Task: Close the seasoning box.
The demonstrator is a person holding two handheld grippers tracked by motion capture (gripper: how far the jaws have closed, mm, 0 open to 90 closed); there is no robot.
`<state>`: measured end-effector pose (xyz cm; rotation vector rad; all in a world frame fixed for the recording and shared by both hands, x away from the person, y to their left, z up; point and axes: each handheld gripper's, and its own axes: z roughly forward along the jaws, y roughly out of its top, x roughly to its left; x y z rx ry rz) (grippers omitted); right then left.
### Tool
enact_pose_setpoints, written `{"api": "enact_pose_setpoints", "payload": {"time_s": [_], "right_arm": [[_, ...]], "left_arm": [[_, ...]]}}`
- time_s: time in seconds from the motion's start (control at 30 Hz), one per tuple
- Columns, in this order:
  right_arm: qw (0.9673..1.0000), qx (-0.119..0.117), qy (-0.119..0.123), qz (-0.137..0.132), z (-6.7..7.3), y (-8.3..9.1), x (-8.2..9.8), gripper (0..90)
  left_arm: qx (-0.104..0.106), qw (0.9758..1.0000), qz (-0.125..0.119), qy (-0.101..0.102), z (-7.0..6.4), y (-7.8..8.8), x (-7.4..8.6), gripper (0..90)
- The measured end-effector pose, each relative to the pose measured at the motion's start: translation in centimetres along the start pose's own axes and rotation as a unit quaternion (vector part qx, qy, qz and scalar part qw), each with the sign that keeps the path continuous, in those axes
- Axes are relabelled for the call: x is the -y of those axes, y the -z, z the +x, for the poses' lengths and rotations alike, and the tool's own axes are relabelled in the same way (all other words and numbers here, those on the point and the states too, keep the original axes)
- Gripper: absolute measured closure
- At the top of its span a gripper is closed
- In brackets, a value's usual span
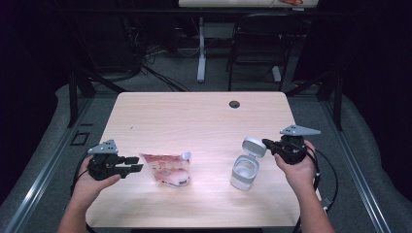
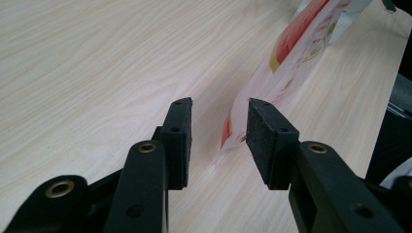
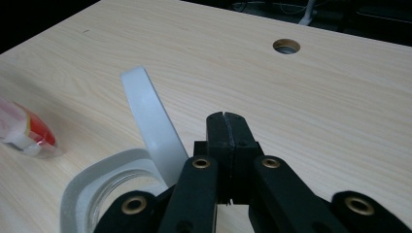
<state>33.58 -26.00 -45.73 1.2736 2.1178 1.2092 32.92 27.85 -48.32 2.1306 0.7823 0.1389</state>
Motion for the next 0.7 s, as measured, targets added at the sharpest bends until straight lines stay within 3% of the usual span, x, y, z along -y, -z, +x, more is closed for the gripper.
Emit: {"api": "enact_pose_setpoints", "payload": {"time_s": [0.27, 0.47, 0.6, 0.7], "right_arm": [[0.9993, -0.033, 0.000, -0.015, 2.0, 0.2, 2.0, 90.0], [0.9995, -0.012, 0.013, -0.026, 2.8, 0.6, 3.4, 90.0], [0.9994, -0.009, 0.012, -0.031, 2.5, 0.8, 4.2, 86.9], [0.9994, -0.012, 0.006, -0.032, 2.1, 0.8, 4.7, 79.1]], "left_arm": [[-0.002, 1.0000, -0.002, 0.003, 0.2, 0.1, 0.1, 62.1], [-0.007, 0.9999, -0.008, 0.009, 0.4, 0.2, 0.2, 61.7], [-0.006, 0.9999, -0.006, 0.008, 0.5, 0.2, 0.2, 61.2], [-0.008, 0.9999, -0.007, 0.011, 0.6, 0.2, 0.2, 60.2]]}}
